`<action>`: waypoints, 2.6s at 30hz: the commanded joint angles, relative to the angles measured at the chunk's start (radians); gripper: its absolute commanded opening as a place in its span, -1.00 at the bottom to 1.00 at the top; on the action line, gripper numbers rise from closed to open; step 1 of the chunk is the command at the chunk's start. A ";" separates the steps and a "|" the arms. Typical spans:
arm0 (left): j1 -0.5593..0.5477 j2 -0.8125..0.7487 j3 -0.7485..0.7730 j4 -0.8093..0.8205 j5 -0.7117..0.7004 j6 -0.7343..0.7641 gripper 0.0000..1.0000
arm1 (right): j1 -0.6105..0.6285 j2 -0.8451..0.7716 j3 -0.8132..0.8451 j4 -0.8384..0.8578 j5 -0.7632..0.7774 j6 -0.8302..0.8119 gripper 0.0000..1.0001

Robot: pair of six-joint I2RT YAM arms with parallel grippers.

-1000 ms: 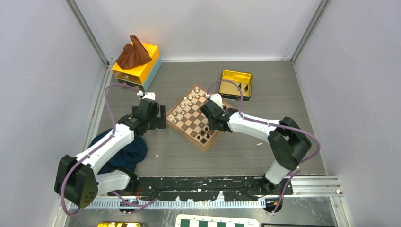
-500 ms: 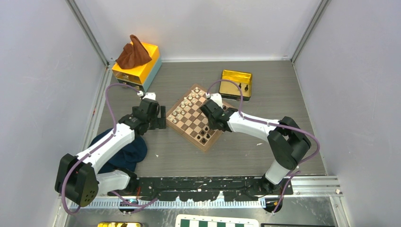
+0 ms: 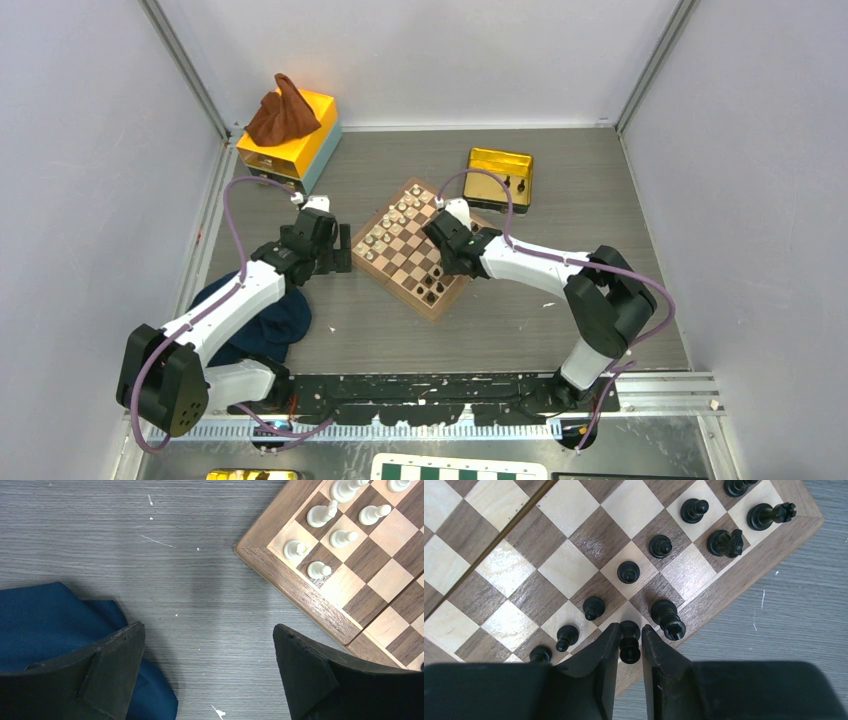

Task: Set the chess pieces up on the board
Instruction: Place the chess piece on the chessboard, then pick up the chess piece from the storage box.

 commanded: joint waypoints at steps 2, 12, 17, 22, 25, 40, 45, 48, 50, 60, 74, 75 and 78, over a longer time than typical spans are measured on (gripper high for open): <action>0.001 -0.002 0.041 0.032 0.010 -0.007 0.99 | -0.005 0.003 0.022 -0.012 0.013 -0.008 -0.38; 0.001 0.000 0.041 0.034 0.015 -0.006 0.99 | -0.003 -0.014 0.046 -0.027 0.014 -0.018 -0.35; 0.001 0.000 0.042 0.036 0.016 -0.006 0.99 | -0.005 -0.024 0.070 -0.045 0.011 -0.023 -0.34; 0.001 0.003 0.042 0.035 0.015 -0.005 0.99 | -0.004 -0.044 0.098 -0.075 0.007 -0.026 -0.34; 0.001 0.003 0.042 0.038 0.016 -0.005 0.99 | -0.004 -0.063 0.111 -0.089 0.010 -0.030 -0.33; 0.001 -0.003 0.042 0.034 0.013 -0.005 0.99 | -0.044 -0.109 0.266 -0.151 0.103 -0.076 -0.26; 0.001 -0.010 0.042 0.031 0.008 -0.005 0.99 | -0.138 -0.081 0.315 -0.149 0.073 -0.097 -0.07; 0.001 -0.010 0.042 0.030 0.006 -0.005 0.99 | -0.192 -0.062 0.344 -0.146 0.061 -0.113 0.03; 0.001 -0.010 0.042 0.029 0.003 -0.005 0.99 | -0.226 -0.046 0.363 -0.145 0.059 -0.120 0.08; 0.001 -0.009 0.043 0.024 -0.007 -0.002 0.99 | -0.388 0.116 0.505 -0.149 0.023 -0.122 0.14; 0.001 0.005 0.043 0.019 -0.013 -0.001 0.99 | -0.531 0.380 0.676 -0.092 -0.052 -0.128 0.13; 0.001 0.007 0.043 0.018 -0.014 -0.001 0.99 | -0.537 0.394 0.689 -0.093 -0.056 -0.130 0.13; 0.001 0.013 0.043 0.017 -0.017 -0.001 0.99 | -0.555 0.434 0.729 -0.089 -0.073 -0.132 0.12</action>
